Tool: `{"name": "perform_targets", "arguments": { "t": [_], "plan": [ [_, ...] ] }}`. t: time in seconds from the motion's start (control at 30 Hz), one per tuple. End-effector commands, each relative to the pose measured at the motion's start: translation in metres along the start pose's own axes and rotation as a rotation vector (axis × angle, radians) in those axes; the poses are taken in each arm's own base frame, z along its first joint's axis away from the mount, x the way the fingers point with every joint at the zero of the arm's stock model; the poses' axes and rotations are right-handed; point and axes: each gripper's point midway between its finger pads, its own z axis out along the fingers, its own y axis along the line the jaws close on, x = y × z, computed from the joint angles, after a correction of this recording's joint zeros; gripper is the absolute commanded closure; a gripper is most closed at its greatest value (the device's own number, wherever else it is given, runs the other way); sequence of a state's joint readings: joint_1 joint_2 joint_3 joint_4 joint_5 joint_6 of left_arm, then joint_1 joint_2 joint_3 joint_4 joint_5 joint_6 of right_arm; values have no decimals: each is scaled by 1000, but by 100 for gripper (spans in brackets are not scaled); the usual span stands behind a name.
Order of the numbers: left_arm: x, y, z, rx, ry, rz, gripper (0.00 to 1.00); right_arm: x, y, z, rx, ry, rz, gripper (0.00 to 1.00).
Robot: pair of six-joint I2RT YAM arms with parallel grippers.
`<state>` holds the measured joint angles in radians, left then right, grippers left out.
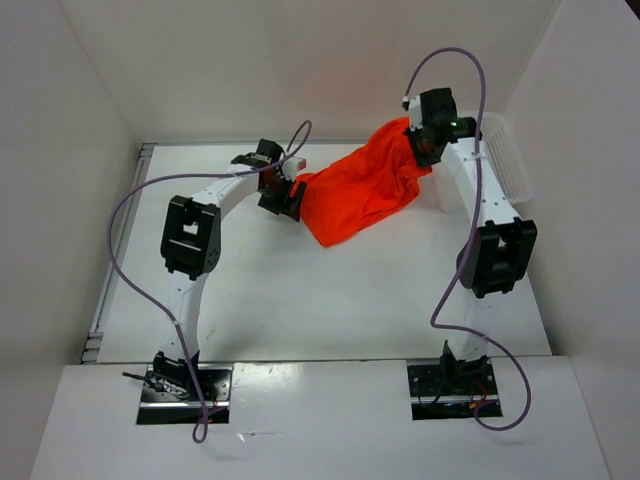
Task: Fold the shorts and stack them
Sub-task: Fold the shorts
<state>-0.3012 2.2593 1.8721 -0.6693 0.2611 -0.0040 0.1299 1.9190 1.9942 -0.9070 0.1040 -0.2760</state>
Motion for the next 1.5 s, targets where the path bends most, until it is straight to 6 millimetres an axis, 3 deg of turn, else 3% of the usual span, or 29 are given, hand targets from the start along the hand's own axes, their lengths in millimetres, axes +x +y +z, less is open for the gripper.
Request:
{"name": "perform_targets", "arguments": {
  "t": [0.0,0.07,0.17,0.33,0.57,0.7,0.83,1.0,1.07,1.2,1.3,1.47],
  "plan": [
    [-11,-4,21,75,-24,6,20,1,43,8,-25,23,-51,100],
    [-21,-9,27,81,-38,23,20,3,64,15,-54,37,-85,100],
    [-17,-13,47,107,-10,23,20,-5,92,23,-78,33,-128,100],
    [-18,-13,54,123,-6,21,24,-18,149,23,-114,5,-245,100],
    [-11,-14,59,133,13,15,53,-5,232,24,-231,11,-397,100],
    [-17,-16,55,142,-1,19,73,-14,253,24,-258,-18,-415,100],
    [-15,-17,59,152,7,16,83,-13,263,30,-265,-12,-426,100],
    [-14,-12,57,118,9,16,77,-9,299,24,-343,-25,-479,99],
    [-12,5,53,74,9,-3,72,-6,321,13,-429,-34,-507,92],
    [-19,22,38,15,-16,-15,56,0,341,3,-560,-20,-507,47],
    [-19,47,20,-41,-28,-49,40,-13,352,-20,-661,-63,-496,42],
    [-23,92,-13,-149,-69,-105,25,-41,357,-59,-803,-162,-488,41]
  ]
}}
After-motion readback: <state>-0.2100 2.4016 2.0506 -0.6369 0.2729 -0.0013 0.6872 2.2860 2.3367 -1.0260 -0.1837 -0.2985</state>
